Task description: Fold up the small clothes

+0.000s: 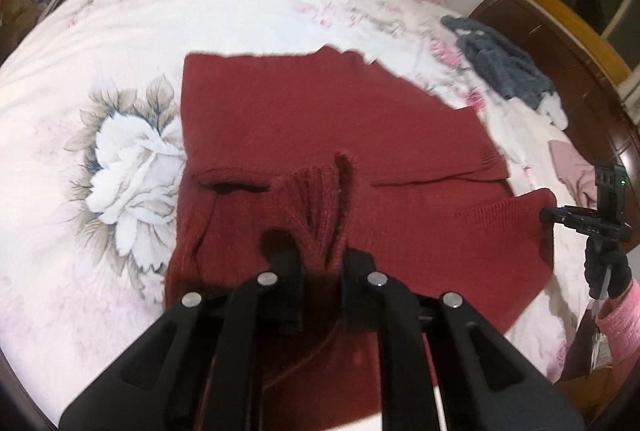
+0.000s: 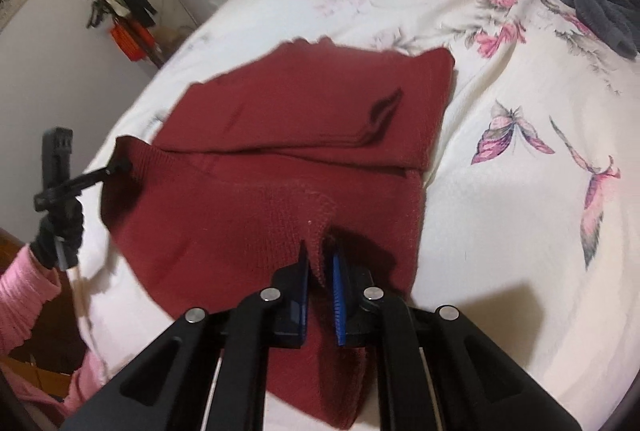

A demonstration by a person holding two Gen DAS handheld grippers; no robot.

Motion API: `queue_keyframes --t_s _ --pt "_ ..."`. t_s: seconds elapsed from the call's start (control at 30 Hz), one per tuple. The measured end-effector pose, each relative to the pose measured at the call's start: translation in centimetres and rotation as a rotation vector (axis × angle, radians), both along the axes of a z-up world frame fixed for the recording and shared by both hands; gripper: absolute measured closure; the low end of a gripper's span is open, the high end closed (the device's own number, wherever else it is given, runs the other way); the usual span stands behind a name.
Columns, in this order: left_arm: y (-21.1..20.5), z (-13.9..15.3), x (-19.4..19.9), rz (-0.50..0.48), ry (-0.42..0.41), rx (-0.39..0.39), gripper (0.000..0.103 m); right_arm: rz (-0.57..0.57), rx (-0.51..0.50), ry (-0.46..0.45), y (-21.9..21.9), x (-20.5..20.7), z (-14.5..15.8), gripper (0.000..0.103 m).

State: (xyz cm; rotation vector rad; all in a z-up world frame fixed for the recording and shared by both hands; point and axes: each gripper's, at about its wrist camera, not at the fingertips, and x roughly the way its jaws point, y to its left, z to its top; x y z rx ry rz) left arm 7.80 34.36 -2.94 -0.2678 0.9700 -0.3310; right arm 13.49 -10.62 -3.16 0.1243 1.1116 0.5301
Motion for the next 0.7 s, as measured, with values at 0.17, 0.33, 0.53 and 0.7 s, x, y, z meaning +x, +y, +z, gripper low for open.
queue_keyframes --t_s 0.17,0.33,0.53,0.7 --pt "0.7 3.9 -0.7 0.043 -0.109 -0.01 0.093 -0.022 0.072 -0.044 -0.7 0.4 2.9 0.093" --pt "0.9 7.2 2.1 0.083 -0.185 -0.022 0.093 -0.043 0.057 -0.106 -0.1 3.5 6.0 0.093" --pt "0.6 8.9 7.7 0.122 -0.236 0.002 0.093 -0.078 0.011 -0.143 0.8 9.4 8.1 0.093" --pt "1.2 8.0 12.7 0.187 -0.241 0.045 0.093 -0.127 -0.024 -0.134 1.5 15.4 7.8 0.094"
